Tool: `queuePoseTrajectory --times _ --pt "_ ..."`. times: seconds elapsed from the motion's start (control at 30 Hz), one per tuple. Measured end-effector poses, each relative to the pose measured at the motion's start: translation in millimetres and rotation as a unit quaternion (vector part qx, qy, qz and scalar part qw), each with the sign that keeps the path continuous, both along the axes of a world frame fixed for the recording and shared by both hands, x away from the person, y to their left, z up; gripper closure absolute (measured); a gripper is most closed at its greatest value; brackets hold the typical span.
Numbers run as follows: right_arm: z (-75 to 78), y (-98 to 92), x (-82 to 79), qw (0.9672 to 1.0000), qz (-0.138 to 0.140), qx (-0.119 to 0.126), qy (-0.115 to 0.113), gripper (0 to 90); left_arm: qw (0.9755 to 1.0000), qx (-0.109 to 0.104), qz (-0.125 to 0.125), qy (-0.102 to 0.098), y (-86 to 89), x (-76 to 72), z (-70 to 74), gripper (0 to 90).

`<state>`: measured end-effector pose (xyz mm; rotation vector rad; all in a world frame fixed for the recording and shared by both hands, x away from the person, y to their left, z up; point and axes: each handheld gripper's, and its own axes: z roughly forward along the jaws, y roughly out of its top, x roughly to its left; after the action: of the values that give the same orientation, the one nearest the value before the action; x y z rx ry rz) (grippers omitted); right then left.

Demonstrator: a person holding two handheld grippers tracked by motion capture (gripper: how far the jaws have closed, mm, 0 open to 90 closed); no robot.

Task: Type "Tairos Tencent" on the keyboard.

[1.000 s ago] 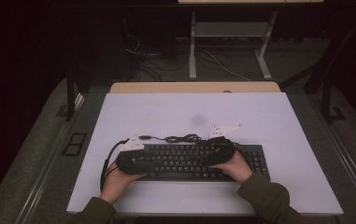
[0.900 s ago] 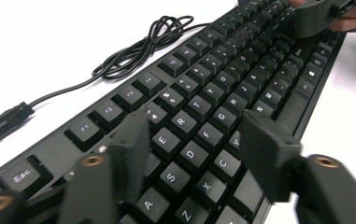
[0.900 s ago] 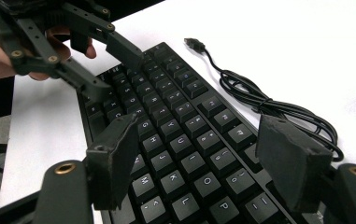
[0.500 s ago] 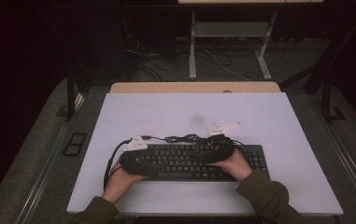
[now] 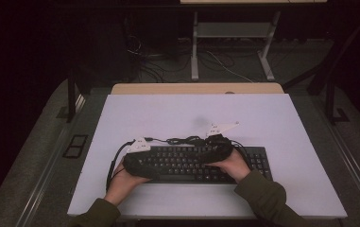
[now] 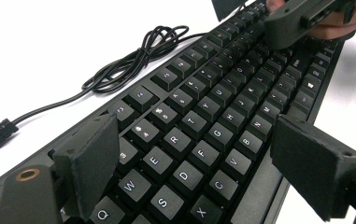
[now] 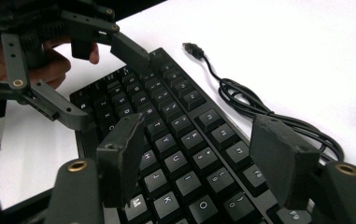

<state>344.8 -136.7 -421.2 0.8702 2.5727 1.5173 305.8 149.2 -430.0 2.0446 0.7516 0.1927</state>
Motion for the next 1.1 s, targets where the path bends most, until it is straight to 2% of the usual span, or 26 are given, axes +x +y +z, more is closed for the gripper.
queuePoseTrajectory --times 0.27,0.47,0.57,0.93,1.1 --pt "-7.2 5.6 -1.8 0.9997 0.01 -0.022 -0.006 43.9 1.0 0.0 -0.001 -0.002 0.0 0.0 -0.7 15.2" --pt "-9.0 6.8 -2.4 0.9995 0.013 -0.03 -0.001 54.3 1.0 0.001 -0.003 -0.002 -0.2 -0.2 -1.2 15.2" --pt "-10.2 6.9 -1.5 0.9993 0.02 -0.032 0.008 61.3 1.0 0.001 -0.003 -0.001 -0.4 -0.3 -1.6 15.2" --pt "-12.8 9.8 -2.3 0.9982 0.034 -0.048 0.016 86.5 1.0 0.002 -0.005 -0.002 -1.3 -0.5 -2.2 15.2" --pt "-13.7 10.8 -2.2 0.9977 0.035 -0.055 0.016 89.2 1.0 0.002 -0.005 -0.002 -1.6 -0.7 -2.2 15.1"
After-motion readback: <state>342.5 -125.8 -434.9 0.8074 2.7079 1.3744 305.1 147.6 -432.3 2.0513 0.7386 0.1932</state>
